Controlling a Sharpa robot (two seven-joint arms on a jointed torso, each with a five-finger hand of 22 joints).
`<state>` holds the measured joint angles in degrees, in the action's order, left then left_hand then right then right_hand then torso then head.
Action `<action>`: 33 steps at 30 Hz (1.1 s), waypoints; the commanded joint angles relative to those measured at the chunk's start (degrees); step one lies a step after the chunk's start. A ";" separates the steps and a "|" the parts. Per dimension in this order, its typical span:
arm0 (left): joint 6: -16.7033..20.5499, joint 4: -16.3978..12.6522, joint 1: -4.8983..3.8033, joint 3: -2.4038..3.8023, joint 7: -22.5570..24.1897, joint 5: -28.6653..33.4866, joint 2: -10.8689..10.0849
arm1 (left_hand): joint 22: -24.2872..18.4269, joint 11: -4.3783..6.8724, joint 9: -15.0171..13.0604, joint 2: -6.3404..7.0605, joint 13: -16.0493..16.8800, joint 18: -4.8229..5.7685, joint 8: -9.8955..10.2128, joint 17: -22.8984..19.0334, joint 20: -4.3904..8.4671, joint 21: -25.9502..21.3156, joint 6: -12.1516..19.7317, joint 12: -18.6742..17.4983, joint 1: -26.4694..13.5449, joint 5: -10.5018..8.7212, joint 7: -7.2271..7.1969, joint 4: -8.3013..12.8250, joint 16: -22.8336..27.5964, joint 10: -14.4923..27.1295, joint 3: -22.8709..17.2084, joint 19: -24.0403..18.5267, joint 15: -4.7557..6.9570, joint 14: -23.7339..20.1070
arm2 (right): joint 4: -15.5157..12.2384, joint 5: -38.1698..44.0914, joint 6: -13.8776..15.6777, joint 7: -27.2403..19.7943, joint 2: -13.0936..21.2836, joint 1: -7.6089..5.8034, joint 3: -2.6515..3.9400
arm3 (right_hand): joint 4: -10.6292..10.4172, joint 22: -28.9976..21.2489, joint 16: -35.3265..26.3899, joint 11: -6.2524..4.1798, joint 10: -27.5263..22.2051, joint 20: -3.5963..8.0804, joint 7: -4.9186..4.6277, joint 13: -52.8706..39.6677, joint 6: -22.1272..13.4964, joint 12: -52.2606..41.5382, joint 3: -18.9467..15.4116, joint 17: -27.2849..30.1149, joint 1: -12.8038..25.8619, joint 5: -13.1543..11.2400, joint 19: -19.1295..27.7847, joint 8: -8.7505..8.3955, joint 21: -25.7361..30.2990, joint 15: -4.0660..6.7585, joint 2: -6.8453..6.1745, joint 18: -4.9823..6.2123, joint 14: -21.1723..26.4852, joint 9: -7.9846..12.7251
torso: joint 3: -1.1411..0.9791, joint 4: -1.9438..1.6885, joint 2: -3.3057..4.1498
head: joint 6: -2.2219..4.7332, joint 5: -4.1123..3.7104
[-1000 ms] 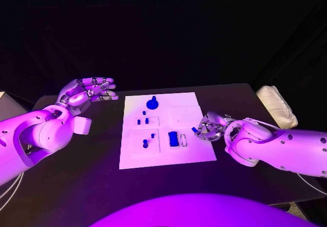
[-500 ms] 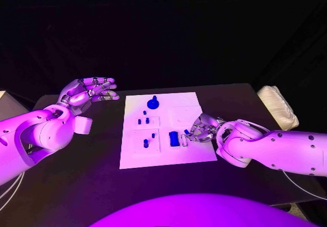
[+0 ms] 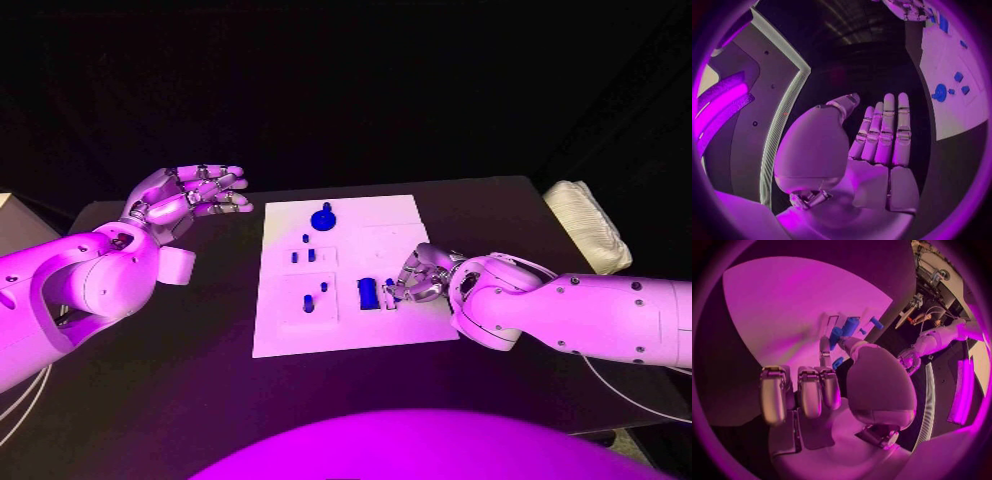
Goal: Assemble the parts on the task board
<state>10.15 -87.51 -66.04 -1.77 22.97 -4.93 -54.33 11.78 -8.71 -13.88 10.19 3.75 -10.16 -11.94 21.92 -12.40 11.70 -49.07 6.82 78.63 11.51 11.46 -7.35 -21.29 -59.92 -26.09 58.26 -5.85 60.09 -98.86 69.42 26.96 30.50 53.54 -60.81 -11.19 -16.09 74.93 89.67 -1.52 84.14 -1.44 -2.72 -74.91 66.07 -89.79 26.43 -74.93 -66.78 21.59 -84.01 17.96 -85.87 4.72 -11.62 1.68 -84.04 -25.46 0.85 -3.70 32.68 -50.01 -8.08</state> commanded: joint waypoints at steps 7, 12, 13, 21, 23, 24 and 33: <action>-1.04 -0.22 -0.03 0.04 -0.45 -0.33 -0.03 | 0.10 -0.15 0.13 0.29 0.03 -0.06 -0.23 0.12 0.17 0.41 -0.34 0.16 0.09 -0.01 0.27 0.20 -0.37 -0.33 0.10 0.01 -0.06 -0.56 | 0.53 -0.46 -2.52 -0.12 -0.35 0.22 0.00 | -0.08 13.99 0.33 -0.43 5.86 0.24 0.55 -15.09 0.74 -0.21 0.30 -15.07 0.62 -0.21 -4.89 0.13 -0.10 0.28 0.00 -0.88 -5.96 0.03 | 0.03 -0.03 0.00 | 0.01 0.26; -1.21 -0.26 -0.03 0.03 -0.64 -0.49 -0.04 | 0.15 -0.19 0.18 0.27 0.02 -0.05 -0.20 0.16 0.18 0.46 -0.29 0.12 0.17 0.12 0.33 0.24 -0.51 -0.27 0.04 -0.03 -0.07 -0.68 | 0.62 -0.44 -2.95 -0.02 -0.57 0.39 -0.01 | -0.05 13.99 0.33 -0.43 5.86 0.24 0.56 -15.09 0.73 -0.21 0.30 -15.07 0.65 -0.23 -4.89 0.13 -0.07 0.28 -0.02 -0.87 -5.96 0.03 | 0.04 -0.03 -0.03 | 0.01 0.35; -1.22 -0.26 -0.03 0.03 -0.66 -0.51 -0.05 | 0.15 -0.19 0.18 0.27 0.02 -0.05 -0.20 0.16 0.18 0.46 -0.29 0.12 0.17 0.12 0.33 0.24 -0.51 -0.27 0.04 -0.03 -0.07 -0.68 | 0.61 -0.43 -2.98 -0.02 -0.62 0.45 -0.01 | -0.05 13.99 0.33 -0.43 5.86 0.24 0.56 -15.09 0.73 -0.21 0.30 -15.07 0.65 -0.23 -4.89 0.13 -0.07 0.28 -0.02 -0.87 -5.96 0.03 | 0.06 -0.03 -0.01 | 0.01 0.35; -1.25 -0.27 -0.03 0.03 -0.71 -0.56 -0.13 | 0.18 -0.20 0.21 0.27 0.01 -0.04 -0.19 0.19 0.18 0.49 -0.27 0.11 0.22 0.18 0.35 0.27 -0.59 -0.25 0.01 -0.07 -0.09 -0.78 | 1.20 -0.38 -2.70 0.02 -1.06 0.78 -0.01 | 0.08 13.98 0.33 -0.46 5.86 0.24 0.60 -15.09 0.71 -0.21 0.35 -15.07 0.65 -0.28 -4.88 0.16 -0.04 0.29 -0.08 -0.86 -5.96 0.01 | 0.02 -0.01 0.01 | 0.01 0.41; -1.26 -0.27 -0.03 0.03 -0.72 -0.56 -0.14 | 0.18 -0.20 0.21 0.27 0.01 -0.04 -0.19 0.19 0.18 0.49 -0.27 0.11 0.22 0.18 0.35 0.27 -0.59 -0.25 0.01 -0.07 -0.09 -0.78 | 1.37 -0.37 -2.66 0.01 -1.18 0.82 -0.01 | 0.08 13.98 0.33 -0.46 5.86 0.24 0.60 -15.09 0.71 -0.21 0.35 -15.07 0.65 -0.28 -4.88 0.16 -0.04 0.29 -0.08 -0.86 -5.96 0.01 | 0.02 -0.05 0.03 | 0.01 0.38; -1.26 -0.27 -0.03 0.03 -0.72 -0.57 -0.14 | 0.18 -0.20 0.21 0.27 0.01 -0.04 -0.19 0.19 0.18 0.49 -0.27 0.11 0.22 0.18 0.35 0.27 -0.59 -0.25 0.01 -0.07 -0.09 -0.78 | 1.45 -0.37 -2.64 0.00 -1.24 0.83 -0.01 | 0.08 13.98 0.33 -0.46 5.86 0.24 0.60 -15.09 0.71 -0.21 0.35 -15.07 0.65 -0.28 -4.88 0.16 -0.04 0.29 -0.08 -0.86 -5.96 0.01 | 0.02 -0.05 0.05 | 0.01 0.38; -1.26 -0.30 -0.03 0.03 -0.77 -0.58 -0.19 | 0.18 -0.20 0.21 0.27 0.01 -0.04 -0.19 0.19 0.18 0.49 -0.27 0.11 0.22 0.18 0.35 0.27 -0.59 -0.25 0.01 -0.07 -0.09 -0.78 | 2.41 -0.36 -2.56 0.02 -1.68 0.91 -0.01 | 0.18 13.97 0.33 -0.47 5.86 0.24 0.62 -15.09 0.69 -0.21 0.42 -15.07 0.64 -0.32 -4.87 0.18 -0.02 0.30 -0.09 -0.86 -5.96 0.00 | 0.02 -0.02 0.03 | 0.01 0.39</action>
<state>9.84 -87.63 -66.04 -1.77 21.99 -5.28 -54.54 11.87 -8.71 -13.76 10.19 3.75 -10.16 -11.94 22.05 -12.40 11.92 -49.27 6.82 78.63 11.51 11.66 -7.36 -21.57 -59.92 -26.09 58.26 -5.86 59.68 -96.73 68.91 25.06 30.57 51.92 -60.07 -11.10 -15.95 74.90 89.67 -1.74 83.92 -1.45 -2.22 -74.91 66.57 -89.78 26.55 -74.91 -66.78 21.41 -84.01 17.98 -85.87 4.71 -11.62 1.68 -84.04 -25.52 0.87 -3.73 32.72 -50.01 -7.68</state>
